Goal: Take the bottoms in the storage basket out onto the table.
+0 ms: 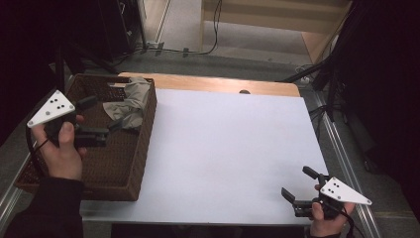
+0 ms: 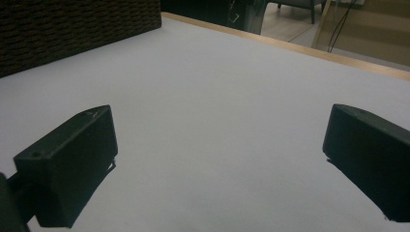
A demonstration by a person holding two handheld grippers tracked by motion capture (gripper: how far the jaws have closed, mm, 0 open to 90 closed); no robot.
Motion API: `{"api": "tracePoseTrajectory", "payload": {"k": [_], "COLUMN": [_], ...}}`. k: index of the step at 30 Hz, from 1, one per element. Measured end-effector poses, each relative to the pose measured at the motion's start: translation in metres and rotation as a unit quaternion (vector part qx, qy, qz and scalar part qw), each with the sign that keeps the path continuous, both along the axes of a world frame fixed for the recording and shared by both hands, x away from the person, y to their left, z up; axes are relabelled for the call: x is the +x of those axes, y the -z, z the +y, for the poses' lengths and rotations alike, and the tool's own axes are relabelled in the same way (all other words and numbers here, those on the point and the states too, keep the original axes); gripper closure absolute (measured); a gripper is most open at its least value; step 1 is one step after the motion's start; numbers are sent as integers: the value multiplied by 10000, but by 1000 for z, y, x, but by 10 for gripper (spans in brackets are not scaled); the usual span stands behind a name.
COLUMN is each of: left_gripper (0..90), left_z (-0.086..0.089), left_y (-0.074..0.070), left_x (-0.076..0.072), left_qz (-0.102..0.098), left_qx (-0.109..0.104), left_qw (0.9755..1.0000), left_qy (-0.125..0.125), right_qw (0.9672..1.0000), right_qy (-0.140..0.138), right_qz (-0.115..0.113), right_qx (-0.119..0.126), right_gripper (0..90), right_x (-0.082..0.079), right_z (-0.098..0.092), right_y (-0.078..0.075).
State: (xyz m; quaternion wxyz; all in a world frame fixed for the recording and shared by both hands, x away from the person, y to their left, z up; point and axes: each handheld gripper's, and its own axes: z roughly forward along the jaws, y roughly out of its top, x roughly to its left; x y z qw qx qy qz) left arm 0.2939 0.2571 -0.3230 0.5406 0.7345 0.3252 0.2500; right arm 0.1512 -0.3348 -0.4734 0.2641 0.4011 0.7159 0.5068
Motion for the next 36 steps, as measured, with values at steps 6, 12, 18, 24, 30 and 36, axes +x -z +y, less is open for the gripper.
{"api": "tracePoseTrajectory", "payload": {"k": [6,12,18,24,30,36], "left_gripper": [0,0,0,0,0,0], "left_z": [-1,-5,-7,-10,-14,-13], "left_y": [-11,-10,-2,2,11,37], "left_x": [27,59,85,113,136,157], "left_qz": [77,199,322,437,626,1018], "left_qx": [-72,47,33,-34,12,102], "left_qw": [9999,9998,9994,9988,9976,9939], "left_qy": [-10,-41,-88,-210,-286,-411], "right_qw": [10000,10000,10000,10000,9999,9999], "right_qy": [29,33,26,16,24,39], "right_qz": [-11,-4,18,58,84,149], "right_qx": [-15,-15,7,-7,-51,-46], "right_gripper": [0,0,0,0,0,0], "right_x": [0,0,2,2,3,4], "right_z": [-2,-2,-1,1,1,0], "right_y": [0,0,1,3,4,7]}}
